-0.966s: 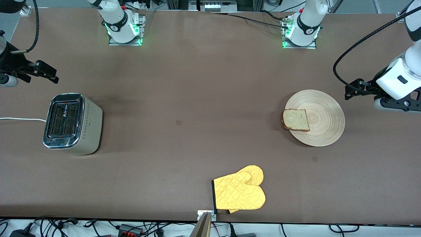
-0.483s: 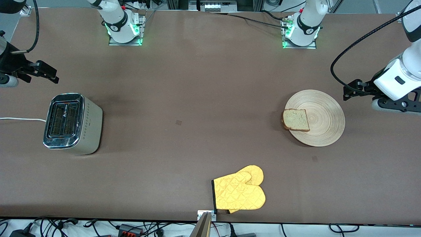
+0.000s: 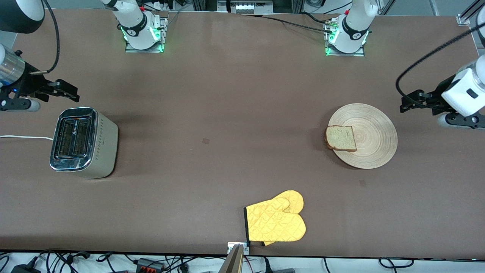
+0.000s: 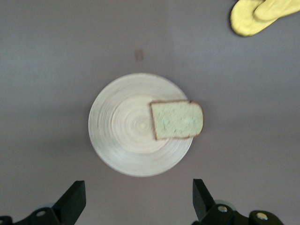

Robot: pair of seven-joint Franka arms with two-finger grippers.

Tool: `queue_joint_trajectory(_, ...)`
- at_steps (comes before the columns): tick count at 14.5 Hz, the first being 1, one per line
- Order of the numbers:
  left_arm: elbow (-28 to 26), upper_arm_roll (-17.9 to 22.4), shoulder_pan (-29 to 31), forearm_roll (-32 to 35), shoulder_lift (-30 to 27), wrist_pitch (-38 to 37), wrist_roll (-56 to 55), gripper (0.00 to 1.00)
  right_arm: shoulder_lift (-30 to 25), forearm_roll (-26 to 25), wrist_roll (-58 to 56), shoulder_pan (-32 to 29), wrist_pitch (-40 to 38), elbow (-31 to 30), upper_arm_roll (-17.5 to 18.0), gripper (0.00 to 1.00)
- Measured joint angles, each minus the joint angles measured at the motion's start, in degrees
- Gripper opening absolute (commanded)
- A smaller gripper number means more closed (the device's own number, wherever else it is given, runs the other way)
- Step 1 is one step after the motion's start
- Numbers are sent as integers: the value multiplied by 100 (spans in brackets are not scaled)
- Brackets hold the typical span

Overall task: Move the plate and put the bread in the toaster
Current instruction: 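Move the left gripper toward the wooden plate while the right gripper rises, then push the wooden plate with the left gripper toward the table middle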

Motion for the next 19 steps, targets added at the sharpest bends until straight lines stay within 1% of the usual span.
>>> queue_joint_trajectory(2,-5,8,215,-13,175,-339,9,100,105,32,5,188,16,0,15,100)
queue_joint_trajectory(4,-14,9,344,-18,440,-707,9,100,240,210,35,366,104,0,30,100)
queue_joint_trajectory(6,-21,9,633,-107,786,-777,350,100,329,348,39,416,184,0,31,100)
queue_joint_trajectory(8,-24,26,1125,-661,1159,-779,1047,100,350,384,39,423,194,1,30,100)
queue_joint_trajectory(11,-27,48,2067,-1502,1750,-764,1823,100,347,391,39,461,199,7,31,100)
queue_joint_trajectory(13,-24,49,2586,-1750,2144,-498,2402,100,347,391,39,465,206,8,30,100)
queue_joint_trajectory(15,-22,46,2882,-2147,2491,-54,3051,100,348,391,39,465,213,8,29,100)
queue_joint_trajectory(19,-32,44,3187,-3030,3355,185,4039,100,348,391,39,465,256,8,29,100)
